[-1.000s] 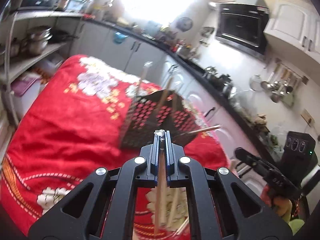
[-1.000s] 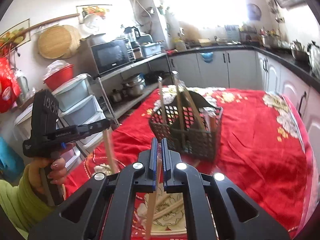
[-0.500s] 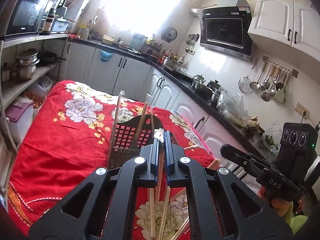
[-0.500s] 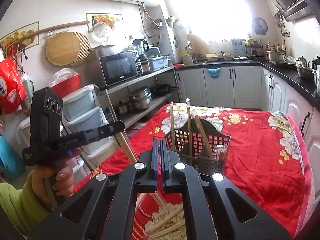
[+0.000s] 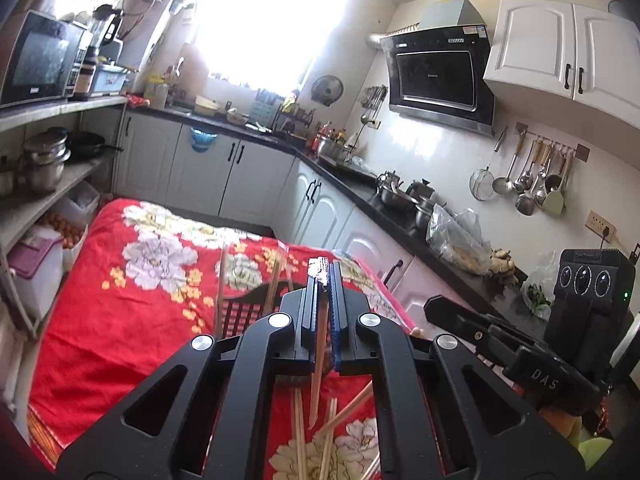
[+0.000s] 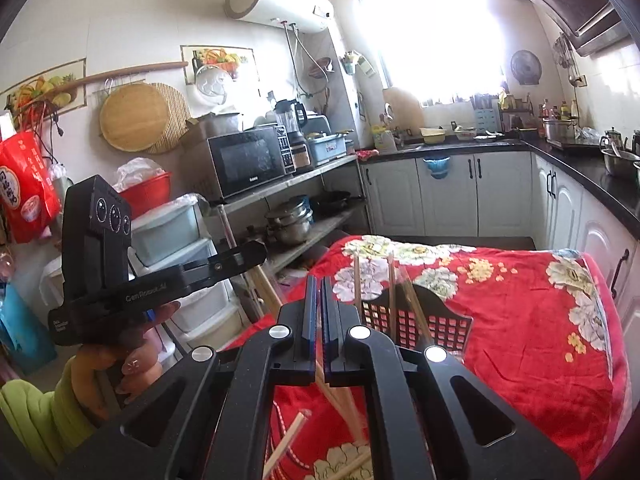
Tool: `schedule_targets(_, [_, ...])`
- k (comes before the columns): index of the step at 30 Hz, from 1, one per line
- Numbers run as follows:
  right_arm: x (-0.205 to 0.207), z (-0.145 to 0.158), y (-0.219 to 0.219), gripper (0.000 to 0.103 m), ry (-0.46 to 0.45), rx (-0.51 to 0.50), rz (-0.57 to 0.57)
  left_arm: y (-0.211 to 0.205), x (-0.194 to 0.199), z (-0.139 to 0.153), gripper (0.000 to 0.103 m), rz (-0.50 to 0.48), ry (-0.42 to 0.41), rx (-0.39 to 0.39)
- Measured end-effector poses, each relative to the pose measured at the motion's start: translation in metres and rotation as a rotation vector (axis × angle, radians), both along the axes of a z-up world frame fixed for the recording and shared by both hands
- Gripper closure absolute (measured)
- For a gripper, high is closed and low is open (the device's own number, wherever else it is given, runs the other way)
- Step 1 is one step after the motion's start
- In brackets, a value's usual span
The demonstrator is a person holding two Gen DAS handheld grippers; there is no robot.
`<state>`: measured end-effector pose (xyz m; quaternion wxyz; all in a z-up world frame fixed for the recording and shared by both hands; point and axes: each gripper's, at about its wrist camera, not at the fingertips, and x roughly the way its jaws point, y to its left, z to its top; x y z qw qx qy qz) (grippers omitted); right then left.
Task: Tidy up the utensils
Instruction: 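Lift both tools' chopstick packs up over the black mesh basket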
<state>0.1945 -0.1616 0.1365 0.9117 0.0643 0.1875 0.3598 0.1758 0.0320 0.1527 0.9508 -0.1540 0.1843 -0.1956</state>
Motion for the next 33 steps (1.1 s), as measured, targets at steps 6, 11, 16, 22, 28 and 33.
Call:
schedule_targets(6, [0.006, 0.013, 0.005, 0.101, -0.032, 0.008, 0.0, 0.0, 0.008, 0.017, 0.101, 0.013, -0.035, 0.011])
schedule_targets(11, [0.012, 0.026, 0.007, 0.101, -0.058, 0.025, 0.005, 0.001, 0.015, 0.029, 0.101, 0.029, -0.062, 0.02])
schedule_targets(16, [0.016, 0.039, 0.012, 0.101, -0.09, 0.028, 0.008, 0.001, 0.025, 0.04, 0.101, 0.053, -0.08, 0.036])
schedule_targets(22, [0.027, 0.051, 0.016, 0.101, -0.113, 0.036, 0.0, 0.002, 0.039, 0.048, 0.101, 0.084, -0.09, 0.05])
schedule_targets(28, [0.04, 0.064, 0.016, 0.101, -0.142, 0.047, -0.034, 0.004, 0.053, 0.046, 0.101, 0.114, -0.092, 0.064])
schedule_targets(33, [0.049, 0.073, 0.016, 0.101, -0.179, 0.035, -0.064, 0.006, 0.063, 0.039, 0.101, 0.13, -0.087, 0.07])
